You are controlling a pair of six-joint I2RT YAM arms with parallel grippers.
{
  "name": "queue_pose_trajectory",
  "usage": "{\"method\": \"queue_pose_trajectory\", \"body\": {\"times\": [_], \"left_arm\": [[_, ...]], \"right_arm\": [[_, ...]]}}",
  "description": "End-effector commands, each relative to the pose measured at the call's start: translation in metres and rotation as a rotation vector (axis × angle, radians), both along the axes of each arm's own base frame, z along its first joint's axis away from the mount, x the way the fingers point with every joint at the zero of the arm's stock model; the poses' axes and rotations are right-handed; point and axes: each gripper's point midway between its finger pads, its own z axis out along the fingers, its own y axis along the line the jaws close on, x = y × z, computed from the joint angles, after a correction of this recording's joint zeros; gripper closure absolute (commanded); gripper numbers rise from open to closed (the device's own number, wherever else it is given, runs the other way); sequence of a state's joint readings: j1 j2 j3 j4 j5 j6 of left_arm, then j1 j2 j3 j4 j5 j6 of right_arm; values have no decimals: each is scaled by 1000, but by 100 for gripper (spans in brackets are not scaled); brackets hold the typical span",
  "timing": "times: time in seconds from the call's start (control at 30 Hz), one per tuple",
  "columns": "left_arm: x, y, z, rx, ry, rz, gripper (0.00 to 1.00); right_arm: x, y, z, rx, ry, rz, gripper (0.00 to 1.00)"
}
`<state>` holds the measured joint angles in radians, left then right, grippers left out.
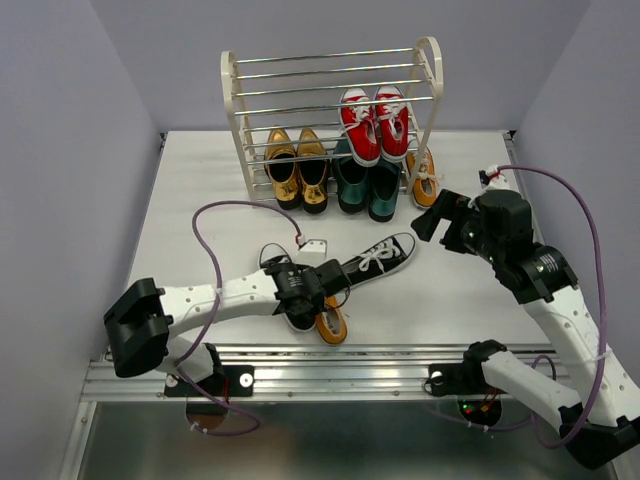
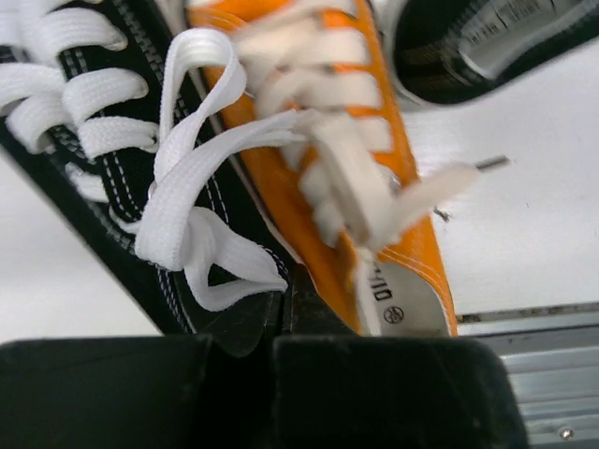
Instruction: Place and organize the shoes onto the shoe shelf
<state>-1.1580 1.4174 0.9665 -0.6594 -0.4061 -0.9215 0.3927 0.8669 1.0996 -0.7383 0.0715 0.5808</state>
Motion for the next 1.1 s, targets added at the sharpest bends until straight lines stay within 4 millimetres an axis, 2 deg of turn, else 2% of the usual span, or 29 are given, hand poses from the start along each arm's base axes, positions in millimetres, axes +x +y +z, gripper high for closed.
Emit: {"method": "queue_pose_trajectory", "body": {"times": [0.0, 0.03, 0.07, 0.1, 0.13, 0.23, 0.47, 0.57, 0.63, 0.8, 0.93, 1.07], "left_arm": [[36, 27, 26, -94, -131, 134, 100], [36, 30, 23, -113, -109, 142, 97], [42, 39, 21, -140, -112, 176, 84], [44, 41, 20, -152, -112, 187, 67], [42, 45, 16, -164, -103, 192, 35], [44, 47, 17, -195, -98, 237, 11], [40, 52, 34, -253, -82, 365, 13], [29, 65, 35, -277, -53, 480, 21], [23, 67, 34, -319, -34, 553, 25], [6, 81, 11, -311, 12, 633, 25], [-1, 78, -4, -264, 64, 617, 18], [-6, 72, -19, -221, 100, 609, 16]], "right_arm": [[3, -1, 8, 1, -25, -8, 0], [4, -1, 9, 3, -29, -6, 0], [5, 1, 9, 7, -31, -1, 0], [6, 2, 10, 11, -34, 1, 0], [6, 3, 11, 17, -35, 6, 0], [6, 4, 10, 18, -30, 9, 0], [3, 1, 7, 13, -22, -4, 0], [4, 1, 7, 12, -21, -5, 0], [4, 1, 7, 13, -22, -4, 0], [6, 2, 7, 11, -21, 2, 0], [7, 3, 11, 8, -27, 6, 0], [9, 4, 11, 9, -28, 7, 0]]}}
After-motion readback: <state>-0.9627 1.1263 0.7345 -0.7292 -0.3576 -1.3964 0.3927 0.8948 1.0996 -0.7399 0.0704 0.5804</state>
